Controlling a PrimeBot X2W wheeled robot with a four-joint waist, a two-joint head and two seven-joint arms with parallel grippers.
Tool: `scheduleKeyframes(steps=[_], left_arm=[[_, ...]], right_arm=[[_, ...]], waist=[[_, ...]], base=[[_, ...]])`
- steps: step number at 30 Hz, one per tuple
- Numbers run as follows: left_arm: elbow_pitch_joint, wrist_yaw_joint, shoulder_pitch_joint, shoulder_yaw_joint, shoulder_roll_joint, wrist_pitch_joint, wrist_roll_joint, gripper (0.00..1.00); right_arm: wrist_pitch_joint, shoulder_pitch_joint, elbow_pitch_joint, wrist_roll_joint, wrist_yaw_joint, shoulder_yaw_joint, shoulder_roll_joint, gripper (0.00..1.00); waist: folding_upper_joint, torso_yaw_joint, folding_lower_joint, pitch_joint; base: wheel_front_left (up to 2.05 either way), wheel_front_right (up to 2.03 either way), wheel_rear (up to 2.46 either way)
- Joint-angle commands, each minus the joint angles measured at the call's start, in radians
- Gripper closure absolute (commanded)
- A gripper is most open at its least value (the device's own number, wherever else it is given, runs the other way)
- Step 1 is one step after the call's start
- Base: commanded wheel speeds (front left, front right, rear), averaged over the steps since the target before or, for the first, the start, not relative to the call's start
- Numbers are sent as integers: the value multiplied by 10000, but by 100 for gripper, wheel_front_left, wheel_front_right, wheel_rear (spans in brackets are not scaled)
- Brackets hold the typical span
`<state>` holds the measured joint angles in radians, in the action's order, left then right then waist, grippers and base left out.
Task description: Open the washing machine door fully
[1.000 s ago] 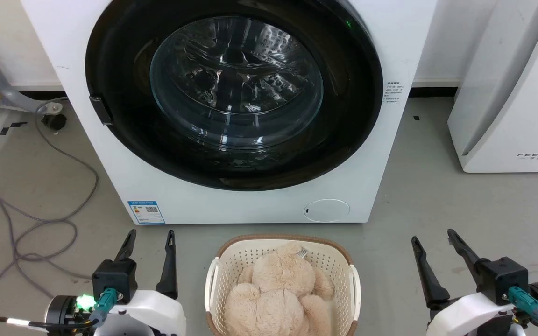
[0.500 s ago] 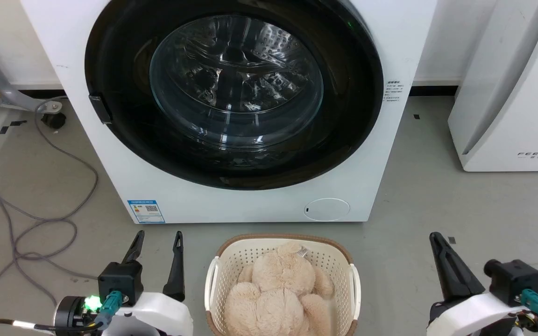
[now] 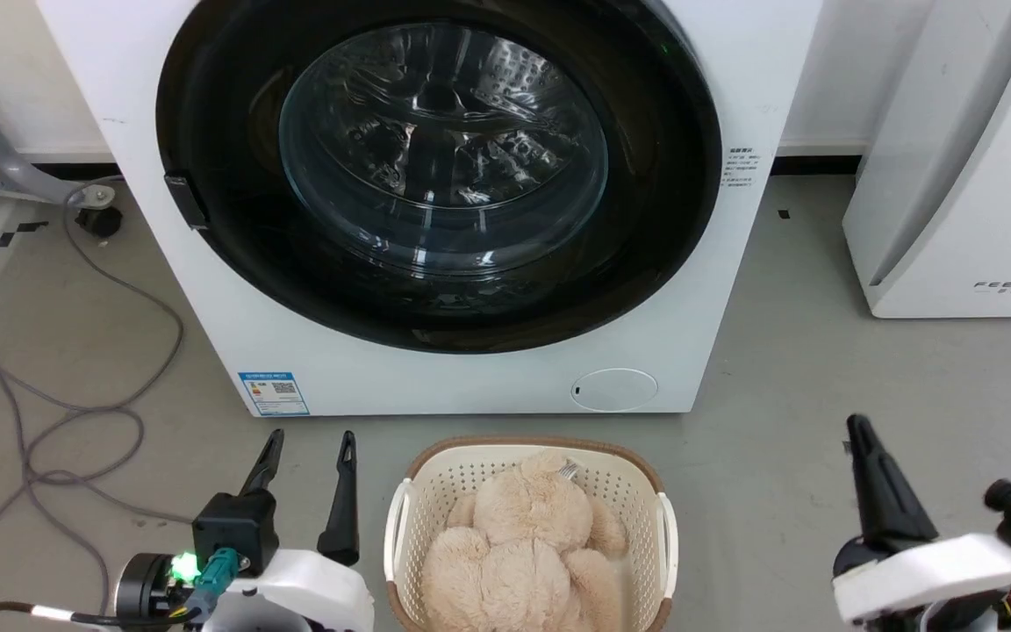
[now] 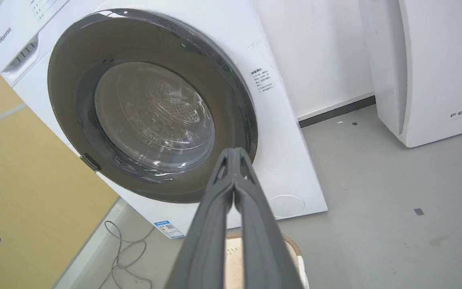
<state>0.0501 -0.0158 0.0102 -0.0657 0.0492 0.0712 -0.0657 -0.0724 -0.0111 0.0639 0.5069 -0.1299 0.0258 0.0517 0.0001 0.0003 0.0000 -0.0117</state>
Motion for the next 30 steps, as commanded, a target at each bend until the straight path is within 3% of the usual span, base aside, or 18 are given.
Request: scheduleKeyframes(steps=[1,16,30], left_arm=[[39,-45,180,-65,6,86,-99,0],[48,-85,498,-317,7,400,-324,0],[-170,-91,986,-484,7,714,-404,0]], right_arm=[[-76,-225,57,400,-4,43,-6,100],[-390,-1864,1075,3843,-4,883,42,100],[-683,-5250,3620,6640,-5,806,1314,100]], waist=[[-1,2,0,-9],[-1,82,0,-489],[-1,148,0,-1272]], base=[[0,0,0],[0,0,0],[0,0,0]])
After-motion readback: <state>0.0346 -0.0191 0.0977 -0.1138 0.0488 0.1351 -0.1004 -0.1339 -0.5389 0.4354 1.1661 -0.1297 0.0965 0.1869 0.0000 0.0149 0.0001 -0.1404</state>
